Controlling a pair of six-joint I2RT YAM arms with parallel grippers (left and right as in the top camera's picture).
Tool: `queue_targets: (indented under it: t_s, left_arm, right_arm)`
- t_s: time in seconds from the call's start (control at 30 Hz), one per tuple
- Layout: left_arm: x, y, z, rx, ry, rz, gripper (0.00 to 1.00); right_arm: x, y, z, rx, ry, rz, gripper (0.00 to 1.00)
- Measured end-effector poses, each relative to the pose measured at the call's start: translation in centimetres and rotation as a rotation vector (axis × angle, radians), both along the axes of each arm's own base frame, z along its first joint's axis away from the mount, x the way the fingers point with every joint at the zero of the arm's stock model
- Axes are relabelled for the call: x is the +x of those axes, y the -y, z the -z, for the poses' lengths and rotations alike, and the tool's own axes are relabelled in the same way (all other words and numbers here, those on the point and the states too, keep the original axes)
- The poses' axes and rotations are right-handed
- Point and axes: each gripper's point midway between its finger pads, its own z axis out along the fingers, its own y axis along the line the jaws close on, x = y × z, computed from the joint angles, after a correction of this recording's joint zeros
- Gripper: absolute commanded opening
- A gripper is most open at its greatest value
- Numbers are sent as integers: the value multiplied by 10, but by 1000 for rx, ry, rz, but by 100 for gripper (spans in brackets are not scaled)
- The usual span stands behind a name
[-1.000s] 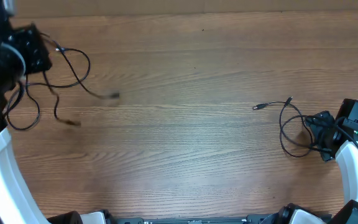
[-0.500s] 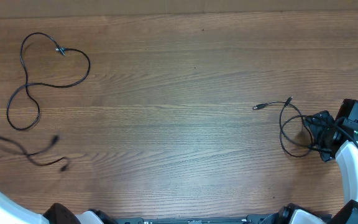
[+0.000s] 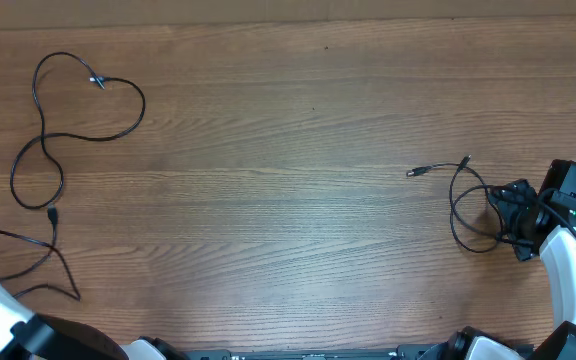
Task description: Untangle cables
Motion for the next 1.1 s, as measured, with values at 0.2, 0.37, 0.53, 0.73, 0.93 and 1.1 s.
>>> queue_targets:
  t_s: [0.2,0.37,0.53,0.73,0.93,1.1]
  left_arm:
    - [17,26,69,-51,0,0,5]
    - [45,51,102,-30,40,75,5]
    - [71,86,117,-20,65,188,4]
    - [92,128,122,-27,74,290,16]
    - [107,163,121,-22,79,375,51]
    - [113,189,122,-33,80,454,54]
  right_arm:
    - [-1,0,0,2,-3,0,89]
    - [-1,0,0,2,-3,0,89]
    - [-1,0,0,2,-4,0,89]
    - [-2,-1,5,10,-21,0,90]
    - [-2,-1,9,16,-32,0,90]
    - [-2,-1,9,16,-32,0,90]
